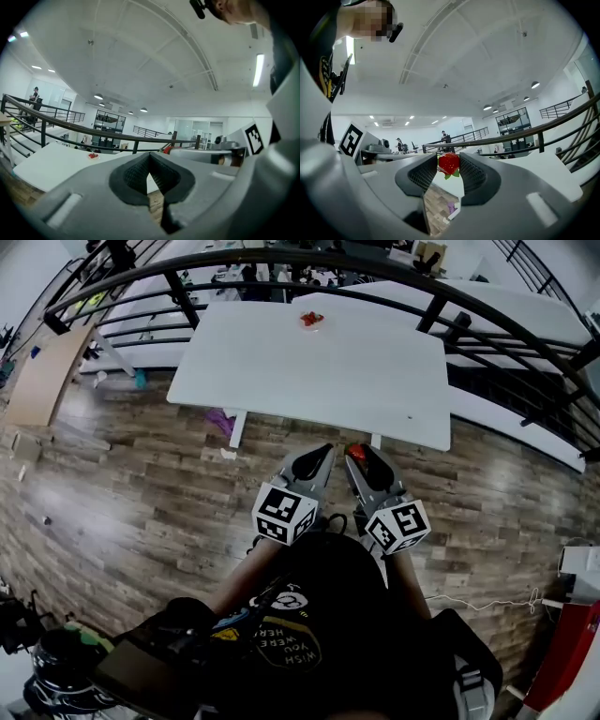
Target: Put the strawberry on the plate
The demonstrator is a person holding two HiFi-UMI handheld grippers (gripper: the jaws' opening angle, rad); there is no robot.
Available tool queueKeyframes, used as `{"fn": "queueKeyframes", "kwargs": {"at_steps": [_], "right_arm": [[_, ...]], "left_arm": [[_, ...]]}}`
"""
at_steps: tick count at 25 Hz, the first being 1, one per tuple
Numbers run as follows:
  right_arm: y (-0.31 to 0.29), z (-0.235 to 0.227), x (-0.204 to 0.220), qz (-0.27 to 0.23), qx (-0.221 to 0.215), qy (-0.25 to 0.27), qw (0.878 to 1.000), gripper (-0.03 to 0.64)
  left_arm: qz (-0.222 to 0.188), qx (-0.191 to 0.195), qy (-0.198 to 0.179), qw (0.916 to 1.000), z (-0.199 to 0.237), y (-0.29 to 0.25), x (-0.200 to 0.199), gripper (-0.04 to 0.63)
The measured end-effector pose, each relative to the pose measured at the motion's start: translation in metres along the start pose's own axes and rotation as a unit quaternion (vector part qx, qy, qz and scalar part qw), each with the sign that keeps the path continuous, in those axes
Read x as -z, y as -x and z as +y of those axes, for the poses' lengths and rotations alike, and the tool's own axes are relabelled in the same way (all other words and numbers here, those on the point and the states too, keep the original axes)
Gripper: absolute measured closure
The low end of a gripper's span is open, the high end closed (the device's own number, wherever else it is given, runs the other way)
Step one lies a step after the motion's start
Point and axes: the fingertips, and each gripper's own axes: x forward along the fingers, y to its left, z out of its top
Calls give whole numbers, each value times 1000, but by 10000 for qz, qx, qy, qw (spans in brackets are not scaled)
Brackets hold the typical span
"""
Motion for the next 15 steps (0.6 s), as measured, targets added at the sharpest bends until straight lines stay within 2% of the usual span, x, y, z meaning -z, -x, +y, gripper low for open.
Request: {"fn": "queueKeyframes", "kwargs": {"at_steps": [8, 15], "right_arm": [[-13, -22, 1, 71, -168, -100, 9998, 466], [-36, -35, -1, 87, -78, -184, 9998, 466]], "left_arm": [[91, -231, -71, 9997, 8, -24, 4, 595], [132, -189, -77, 9997, 31, -41, -3, 595]]}}
